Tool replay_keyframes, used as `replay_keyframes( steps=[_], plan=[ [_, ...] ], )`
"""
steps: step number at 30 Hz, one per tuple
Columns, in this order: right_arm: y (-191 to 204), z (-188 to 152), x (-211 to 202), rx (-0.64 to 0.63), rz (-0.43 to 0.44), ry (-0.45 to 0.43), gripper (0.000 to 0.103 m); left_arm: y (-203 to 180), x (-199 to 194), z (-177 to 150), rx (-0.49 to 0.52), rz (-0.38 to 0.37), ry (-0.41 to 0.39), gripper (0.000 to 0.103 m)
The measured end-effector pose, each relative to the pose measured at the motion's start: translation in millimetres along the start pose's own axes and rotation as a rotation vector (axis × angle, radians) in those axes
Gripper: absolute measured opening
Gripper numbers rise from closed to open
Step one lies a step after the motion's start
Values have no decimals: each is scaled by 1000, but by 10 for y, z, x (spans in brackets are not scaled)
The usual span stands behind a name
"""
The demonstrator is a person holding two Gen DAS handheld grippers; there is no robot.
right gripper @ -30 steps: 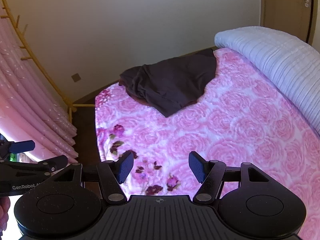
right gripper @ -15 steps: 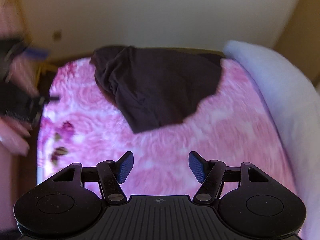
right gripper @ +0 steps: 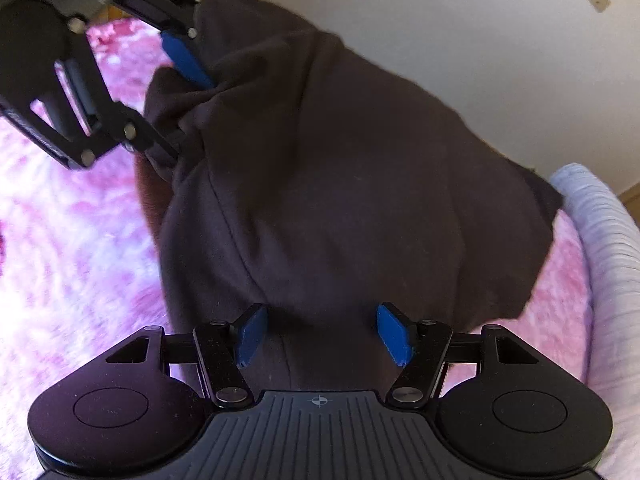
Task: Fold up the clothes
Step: 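Grasp the brown shirt with both grippers and lift it off the bed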
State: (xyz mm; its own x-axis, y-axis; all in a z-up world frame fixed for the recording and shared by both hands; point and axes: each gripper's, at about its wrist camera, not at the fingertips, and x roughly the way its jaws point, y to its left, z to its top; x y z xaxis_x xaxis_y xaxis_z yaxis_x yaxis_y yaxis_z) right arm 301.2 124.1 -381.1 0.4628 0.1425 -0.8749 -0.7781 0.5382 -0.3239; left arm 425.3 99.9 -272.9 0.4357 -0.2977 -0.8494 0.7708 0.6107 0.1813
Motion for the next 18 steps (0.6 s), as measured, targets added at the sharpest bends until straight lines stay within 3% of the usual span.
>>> replay_keyframes(
  steps=[1, 2, 3, 8, 13, 18],
  plan=[
    [-21, 14, 58, -1, 12, 16, 57, -12, -38, 25, -3, 0, -4, 17],
    [-52, 27, 83, 11, 29, 28, 16, -50, -167, 72, 2, 2, -29, 10],
    [-87, 48, 75, 22, 25, 38, 8, -87, -296, 120, 8, 4, -53, 8],
    [-544, -31, -596, 192, 33, -68, 3, -275, -942, 357, 37, 13, -174, 7],
    [-933, -503, -1727, 390, -11, -199, 1, -509, -1588, 586, 71, 15, -291, 6],
    [-695, -1403, -2707, 463, -67, -189, 1, -1607, -2230, 647, 186, -116, -349, 6]
  ],
)
